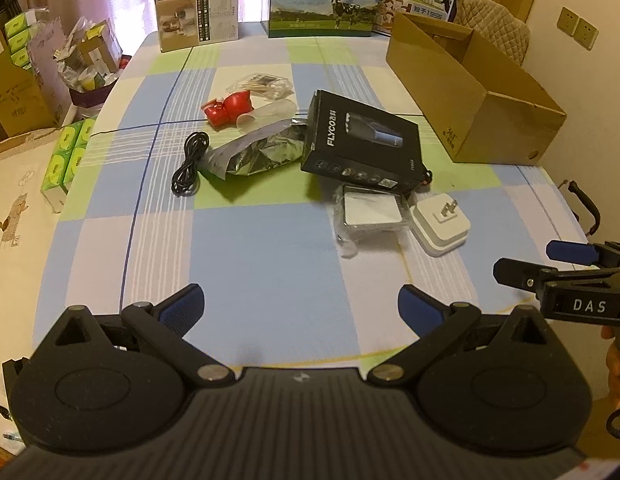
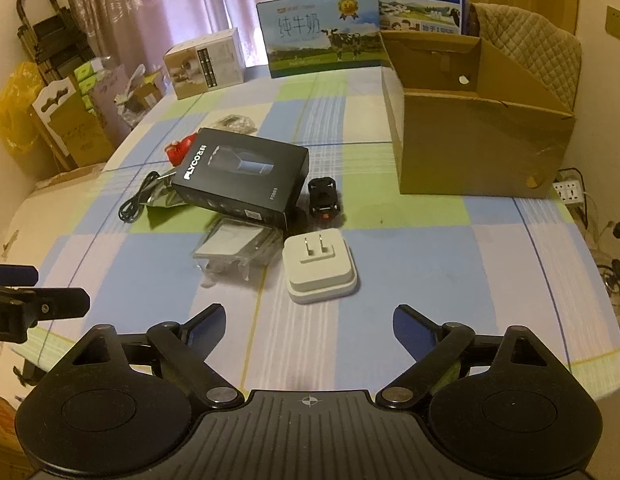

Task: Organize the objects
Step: 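Reach the left tool toward the black FLYCO box while the right tool reaches the white plug, then grasp the black FLYCO box with the left tool while the right tool grasps the white plug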

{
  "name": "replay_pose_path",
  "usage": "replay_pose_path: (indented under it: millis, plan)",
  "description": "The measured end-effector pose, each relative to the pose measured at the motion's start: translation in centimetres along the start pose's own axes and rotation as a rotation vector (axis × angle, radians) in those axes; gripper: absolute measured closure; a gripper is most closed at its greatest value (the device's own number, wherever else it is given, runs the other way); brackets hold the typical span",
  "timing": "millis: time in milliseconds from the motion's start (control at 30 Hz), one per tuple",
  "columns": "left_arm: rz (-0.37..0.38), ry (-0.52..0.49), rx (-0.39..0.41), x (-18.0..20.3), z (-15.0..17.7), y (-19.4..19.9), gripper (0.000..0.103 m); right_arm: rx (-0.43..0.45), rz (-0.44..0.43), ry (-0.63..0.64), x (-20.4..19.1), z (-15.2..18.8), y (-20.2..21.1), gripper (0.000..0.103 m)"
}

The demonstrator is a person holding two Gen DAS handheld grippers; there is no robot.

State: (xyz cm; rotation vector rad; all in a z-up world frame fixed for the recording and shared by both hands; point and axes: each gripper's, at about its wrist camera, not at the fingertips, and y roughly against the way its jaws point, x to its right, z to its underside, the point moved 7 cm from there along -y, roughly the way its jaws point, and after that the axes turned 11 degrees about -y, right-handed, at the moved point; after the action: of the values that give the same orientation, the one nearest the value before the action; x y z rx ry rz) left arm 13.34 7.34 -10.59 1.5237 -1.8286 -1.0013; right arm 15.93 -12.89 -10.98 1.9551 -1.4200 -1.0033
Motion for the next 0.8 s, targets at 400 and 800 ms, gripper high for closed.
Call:
replay_pose_path:
  millis: [400,800]
  plan:
    - [-0.033,0.051,-0.017,-1.0,-1.7,-3.2,0.001,-0.036,-0.016,0.075,0.8,-2.1,-5.6,0.021]
    - [-0.082,0.066,-0.056,-0.6,-3.9,-6.1,0.001,-0.117,-0.03,0.134,1.2,-3.3,-10.6,0.027]
